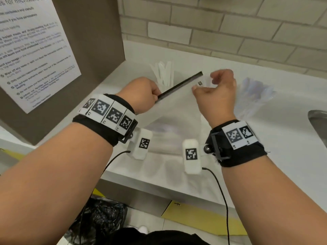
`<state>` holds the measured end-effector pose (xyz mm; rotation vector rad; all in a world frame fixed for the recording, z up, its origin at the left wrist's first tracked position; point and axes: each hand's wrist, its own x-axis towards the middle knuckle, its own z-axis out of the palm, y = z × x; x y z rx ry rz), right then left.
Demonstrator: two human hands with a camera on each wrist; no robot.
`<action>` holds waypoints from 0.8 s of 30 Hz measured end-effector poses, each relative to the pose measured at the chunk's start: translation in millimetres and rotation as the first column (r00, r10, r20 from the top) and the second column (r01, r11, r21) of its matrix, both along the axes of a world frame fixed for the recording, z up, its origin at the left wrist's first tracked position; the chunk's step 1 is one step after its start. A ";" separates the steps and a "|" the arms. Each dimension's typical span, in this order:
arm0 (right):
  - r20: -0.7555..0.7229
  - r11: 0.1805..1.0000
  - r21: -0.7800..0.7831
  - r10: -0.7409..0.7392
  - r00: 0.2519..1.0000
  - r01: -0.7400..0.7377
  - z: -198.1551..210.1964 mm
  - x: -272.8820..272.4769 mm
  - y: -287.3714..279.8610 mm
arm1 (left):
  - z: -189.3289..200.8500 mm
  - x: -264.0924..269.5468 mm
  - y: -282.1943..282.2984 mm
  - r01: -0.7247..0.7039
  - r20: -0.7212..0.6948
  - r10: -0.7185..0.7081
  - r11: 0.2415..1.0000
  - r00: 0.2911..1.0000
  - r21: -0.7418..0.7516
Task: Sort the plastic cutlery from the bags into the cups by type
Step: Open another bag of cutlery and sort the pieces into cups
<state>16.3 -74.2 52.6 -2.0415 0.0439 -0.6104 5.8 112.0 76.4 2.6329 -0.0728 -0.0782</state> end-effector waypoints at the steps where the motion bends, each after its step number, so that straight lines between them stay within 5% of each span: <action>1: -0.009 0.999 -0.045 -0.005 1.000 0.005 0.5 -4.5 5.8 | -3.2 0.0 1.2 -0.028 0.006 0.028 0.998 1.000 -0.055; 3: -0.179 0.986 -0.144 0.055 0.982 -0.082 0.0 -12.0 19.6 | -8.6 -0.5 3.8 -0.102 -0.026 0.098 0.954 0.995 -0.282; 6: -0.472 0.957 0.044 0.274 0.838 -0.288 -2.3 -18.6 39.7 | -11.4 -5.8 3.9 -0.163 -0.162 0.081 0.785 0.984 -0.598; 11: -0.368 0.847 0.457 0.458 0.809 -0.272 -7.6 -15.0 55.6 | -13.5 -2.0 6.3 -0.303 -0.289 0.124 0.610 0.949 -0.733; 15: -0.301 0.634 0.763 0.519 0.800 -0.125 0.0 -15.7 56.5 | -13.1 2.0 14.8 -0.363 -0.264 0.250 0.629 0.932 -0.687; 17: -0.302 0.588 0.805 0.519 0.800 -0.078 -0.6 -14.7 54.4 | -10.9 2.5 18.4 -0.437 -0.353 0.266 0.414 0.897 -0.799; 19: -0.356 0.637 0.766 0.535 0.766 -0.090 -3.1 -15.5 55.3 | -10.0 2.2 21.7 -0.499 -0.478 0.148 0.187 0.866 -0.846; 21: -0.405 0.676 0.729 0.552 0.729 -0.106 -6.4 -15.8 56.1 | -7.9 -2.2 23.2 -0.509 -0.513 -0.036 0.084 0.858 -0.857; 22: -0.410 0.674 0.731 0.560 0.720 -0.108 -7.3 -15.0 55.8 | -8.5 -4.2 24.5 -0.483 -0.497 -0.105 0.137 0.861 -0.865; 24: -0.406 0.638 0.767 0.564 0.719 -0.067 -8.0 -11.0 53.1 | -14.1 -5.7 27.4 -0.381 -0.471 -0.095 0.461 0.877 -0.802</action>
